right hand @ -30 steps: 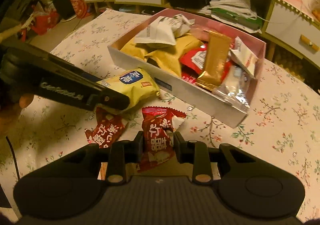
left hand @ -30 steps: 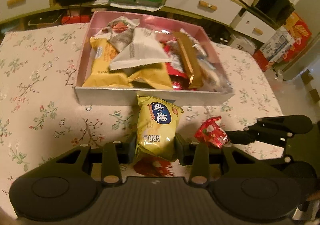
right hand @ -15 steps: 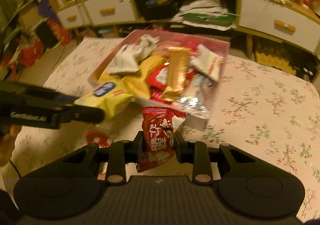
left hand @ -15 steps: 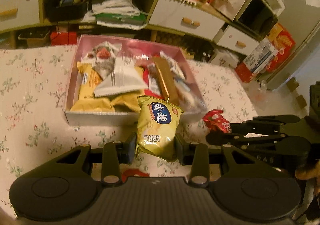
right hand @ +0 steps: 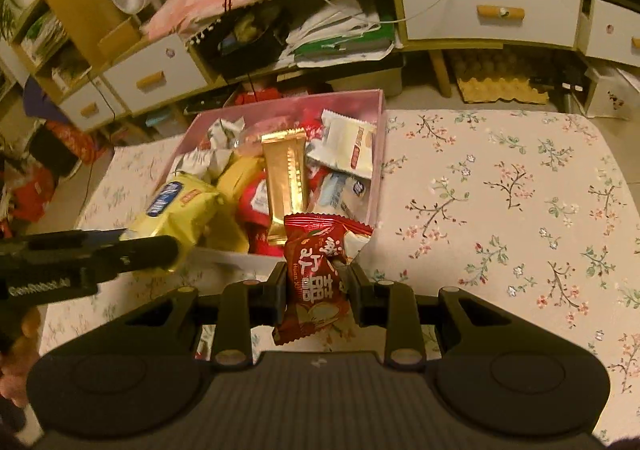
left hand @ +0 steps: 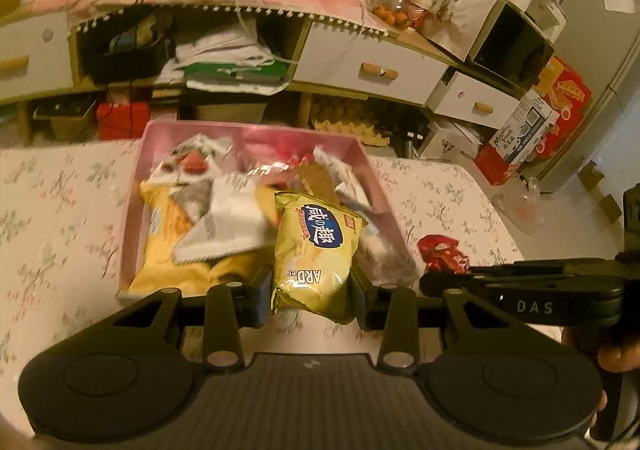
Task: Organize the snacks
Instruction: 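Lower both held packs into the pink box and open both tools, then grasp a red wrapped candy with the left tool while the right tool grasps a silver chocolate packet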
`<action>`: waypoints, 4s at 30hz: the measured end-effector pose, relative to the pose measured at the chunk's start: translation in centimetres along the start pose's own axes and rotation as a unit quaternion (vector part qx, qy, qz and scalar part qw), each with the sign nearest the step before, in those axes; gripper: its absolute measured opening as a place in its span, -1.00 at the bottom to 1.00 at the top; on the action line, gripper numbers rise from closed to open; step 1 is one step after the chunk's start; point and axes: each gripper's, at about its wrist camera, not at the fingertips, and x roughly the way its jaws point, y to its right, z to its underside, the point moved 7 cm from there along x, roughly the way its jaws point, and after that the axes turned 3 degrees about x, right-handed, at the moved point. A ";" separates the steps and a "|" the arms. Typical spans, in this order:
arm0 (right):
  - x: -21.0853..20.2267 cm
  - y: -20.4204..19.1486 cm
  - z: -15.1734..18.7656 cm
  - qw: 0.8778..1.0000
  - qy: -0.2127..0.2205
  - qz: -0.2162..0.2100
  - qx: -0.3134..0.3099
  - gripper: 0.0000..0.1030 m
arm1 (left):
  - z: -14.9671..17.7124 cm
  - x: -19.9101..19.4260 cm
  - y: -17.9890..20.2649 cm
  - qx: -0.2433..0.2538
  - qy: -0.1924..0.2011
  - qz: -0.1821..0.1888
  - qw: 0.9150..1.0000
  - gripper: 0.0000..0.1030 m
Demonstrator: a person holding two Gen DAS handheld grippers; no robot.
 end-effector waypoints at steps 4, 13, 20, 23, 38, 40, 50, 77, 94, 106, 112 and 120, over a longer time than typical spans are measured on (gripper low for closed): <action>0.2 0.2 -0.9 1.000 0.010 -0.011 0.020 -0.46 | -0.5 2.3 0.9 0.025 0.002 -0.013 1.000 -0.13; 1.4 1.8 -2.4 0.999 0.024 0.003 0.034 -0.46 | 0.3 6.0 1.2 0.070 0.000 -0.047 0.996 -0.09; 1.8 1.5 -3.8 0.999 0.037 0.000 0.031 -0.46 | -1.2 4.1 0.7 0.061 0.026 -0.029 0.997 0.29; 1.9 0.9 -4.4 0.998 0.044 -0.012 0.032 -0.46 | -2.1 2.4 0.2 0.059 0.040 -0.030 0.997 0.30; 4.4 -0.4 -5.6 0.996 0.054 -0.043 0.059 -0.33 | 1.2 -1.2 -3.4 -0.062 -0.018 -0.032 0.997 0.39; 4.2 -0.3 -5.6 0.996 0.054 -0.037 0.062 -0.21 | 2.0 -1.1 -3.7 -0.069 -0.029 -0.034 0.997 0.41; 1.2 1.4 -4.9 0.995 0.055 -0.012 0.085 -0.11 | 3.7 -2.4 -3.4 -0.071 -0.054 -0.067 0.994 0.54; -2.1 -0.8 4.1 0.997 -0.078 0.018 0.008 0.07 | 9.9 -2.4 -1.2 -0.076 -0.125 -0.085 0.986 0.65; -0.5 -4.1 8.5 0.980 -0.146 0.012 -0.132 0.13 | 11.3 0.2 -1.6 -0.060 -0.142 -0.074 0.985 -0.02; 2.5 -8.6 15.0 0.958 -0.250 -0.040 -0.138 0.11 | 10.5 -0.1 -1.7 -0.045 -0.141 -0.079 0.986 -0.22; 3.0 -9.6 15.9 0.956 -0.224 -0.009 -0.188 -0.60 | 10.4 -0.6 -1.7 -0.042 -0.137 -0.079 0.986 -0.25; 2.0 -8.5 14.2 0.964 -0.205 -0.006 -0.171 -0.64 | 10.2 -1.1 -1.8 -0.041 -0.132 -0.078 0.987 -0.30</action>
